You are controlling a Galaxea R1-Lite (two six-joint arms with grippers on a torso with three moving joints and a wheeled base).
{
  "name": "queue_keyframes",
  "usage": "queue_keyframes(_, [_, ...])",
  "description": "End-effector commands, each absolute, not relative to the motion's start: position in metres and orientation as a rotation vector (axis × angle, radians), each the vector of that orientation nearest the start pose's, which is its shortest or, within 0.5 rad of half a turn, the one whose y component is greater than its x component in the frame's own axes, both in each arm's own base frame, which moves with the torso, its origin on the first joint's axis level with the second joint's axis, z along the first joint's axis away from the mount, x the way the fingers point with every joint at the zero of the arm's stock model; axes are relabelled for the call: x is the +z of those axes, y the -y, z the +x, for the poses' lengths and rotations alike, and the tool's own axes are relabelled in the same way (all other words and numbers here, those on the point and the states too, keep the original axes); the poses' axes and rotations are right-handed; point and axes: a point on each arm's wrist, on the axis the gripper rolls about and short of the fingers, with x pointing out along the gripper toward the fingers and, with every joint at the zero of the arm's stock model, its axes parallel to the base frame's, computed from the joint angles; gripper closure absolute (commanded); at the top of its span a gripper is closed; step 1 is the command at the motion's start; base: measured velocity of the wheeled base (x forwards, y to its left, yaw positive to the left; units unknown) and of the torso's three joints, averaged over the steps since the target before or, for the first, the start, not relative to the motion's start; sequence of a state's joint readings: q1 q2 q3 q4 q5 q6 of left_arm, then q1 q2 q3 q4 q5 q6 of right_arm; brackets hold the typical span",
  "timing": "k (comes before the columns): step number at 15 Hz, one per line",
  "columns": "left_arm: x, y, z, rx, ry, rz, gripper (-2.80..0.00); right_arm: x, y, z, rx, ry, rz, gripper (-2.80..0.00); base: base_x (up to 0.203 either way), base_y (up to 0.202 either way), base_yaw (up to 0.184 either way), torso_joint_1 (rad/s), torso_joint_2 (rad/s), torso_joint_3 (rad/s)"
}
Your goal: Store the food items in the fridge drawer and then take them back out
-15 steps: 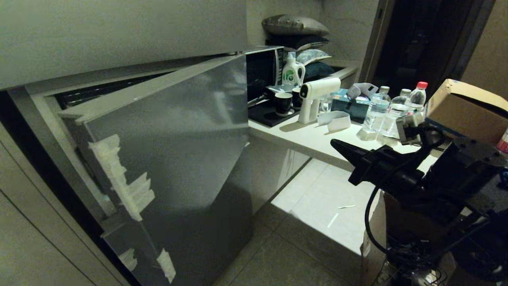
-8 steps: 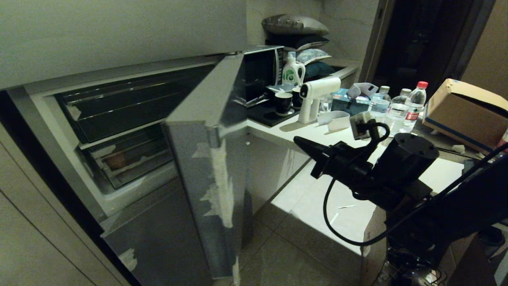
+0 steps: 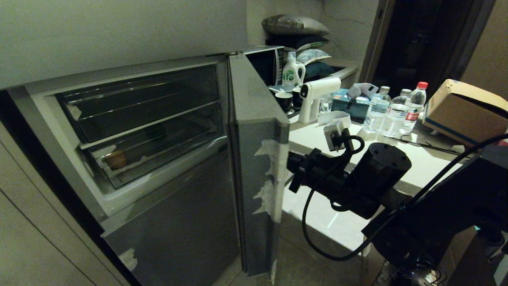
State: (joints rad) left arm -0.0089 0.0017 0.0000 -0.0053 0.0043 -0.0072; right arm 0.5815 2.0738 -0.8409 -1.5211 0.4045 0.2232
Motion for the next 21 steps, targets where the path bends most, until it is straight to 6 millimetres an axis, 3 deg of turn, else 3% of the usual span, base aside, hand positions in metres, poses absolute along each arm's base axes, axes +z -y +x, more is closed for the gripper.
queue_keyframes(1, [0.076,0.000,-0.023,-0.003,0.005,-0.008,0.00,0.151,-0.219,0.298,1.038,0.188,0.233,0.00,0.000,0.000,0.000,0.000,0.00,0.000])
queue_keyframes(6, [0.076,0.000,-0.023,-0.005,-0.004,-0.002,0.00,0.158,-0.247,0.284,1.178,0.216,0.236,0.00,0.000,0.000,0.000,0.000,0.00,0.000])
queue_keyframes(9, [0.077,0.000,-0.023,-0.017,0.011,0.054,0.00,0.163,-0.260,0.293,1.198,0.218,0.237,0.00,0.000,0.000,0.000,0.000,0.00,0.000])
queue_keyframes(11, [0.102,0.002,-0.029,-0.108,0.084,0.059,0.00,0.167,-0.269,0.302,1.204,0.245,0.241,0.00,0.000,0.000,0.000,0.000,0.00,0.000])
queue_keyframes(13, [0.145,0.004,-0.030,-0.192,0.112,0.028,0.00,0.169,-0.283,0.316,1.209,0.260,0.245,0.00,0.000,0.000,0.000,0.000,0.00,0.000])
queue_keyframes(16, [0.179,0.008,0.004,-0.359,-0.036,-0.017,0.00,0.165,-0.302,0.329,1.219,0.242,0.247,0.00,0.000,0.000,0.000,0.000,0.00,0.000])
queue_keyframes(21, [0.201,0.020,0.069,-0.655,-0.155,-0.032,0.00,0.159,-0.325,0.348,1.223,0.233,0.245,0.00,0.000,0.000,0.000,0.000,0.00,0.000])
